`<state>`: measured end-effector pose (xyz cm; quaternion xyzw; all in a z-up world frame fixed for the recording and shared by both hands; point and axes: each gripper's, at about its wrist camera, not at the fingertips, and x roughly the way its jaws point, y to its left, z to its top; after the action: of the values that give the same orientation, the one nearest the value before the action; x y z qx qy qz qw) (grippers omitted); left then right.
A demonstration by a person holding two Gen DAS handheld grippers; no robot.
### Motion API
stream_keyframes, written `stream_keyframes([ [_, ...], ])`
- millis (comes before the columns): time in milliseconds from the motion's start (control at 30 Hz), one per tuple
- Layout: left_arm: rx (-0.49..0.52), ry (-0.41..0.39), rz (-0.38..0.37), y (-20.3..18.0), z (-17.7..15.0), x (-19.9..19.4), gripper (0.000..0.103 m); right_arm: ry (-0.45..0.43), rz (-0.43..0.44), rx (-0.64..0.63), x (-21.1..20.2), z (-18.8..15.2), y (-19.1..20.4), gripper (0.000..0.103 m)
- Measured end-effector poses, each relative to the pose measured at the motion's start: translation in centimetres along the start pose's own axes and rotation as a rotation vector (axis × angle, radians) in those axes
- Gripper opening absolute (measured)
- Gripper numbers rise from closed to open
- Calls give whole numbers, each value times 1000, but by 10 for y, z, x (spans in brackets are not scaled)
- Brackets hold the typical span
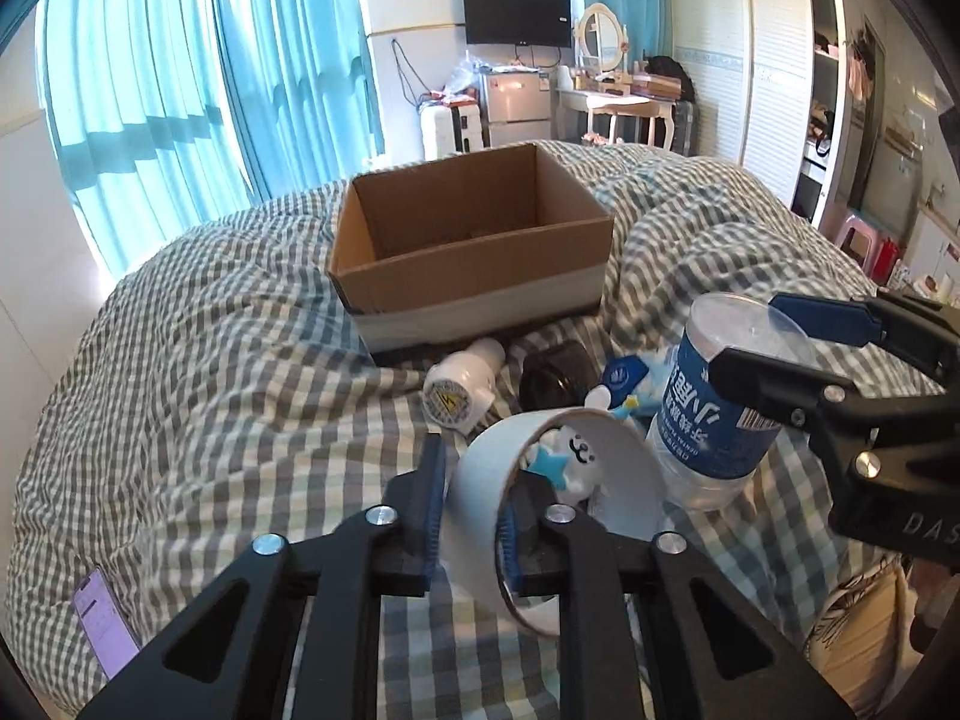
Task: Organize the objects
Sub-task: 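Grasp the white tape roll with the left gripper while the right gripper holds the tub, then carry the tape roll and swab tub with both grippers into the cardboard box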
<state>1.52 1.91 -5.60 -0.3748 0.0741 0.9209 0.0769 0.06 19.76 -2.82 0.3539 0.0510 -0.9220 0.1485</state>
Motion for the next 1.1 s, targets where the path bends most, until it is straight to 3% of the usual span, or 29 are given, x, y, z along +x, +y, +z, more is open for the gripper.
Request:
stream_keyframes([
  [300,0,-37,2,5,20,-6,12,-27,1,-18,-5,14,0,61],
  [533,0,-72,27,17,59,-6,12,-73,-11,-61,-11,46,1,61],
  [1100,-3,-96,106,57,172,50,12,-173,-46,-102,27,185,-22,61],
])
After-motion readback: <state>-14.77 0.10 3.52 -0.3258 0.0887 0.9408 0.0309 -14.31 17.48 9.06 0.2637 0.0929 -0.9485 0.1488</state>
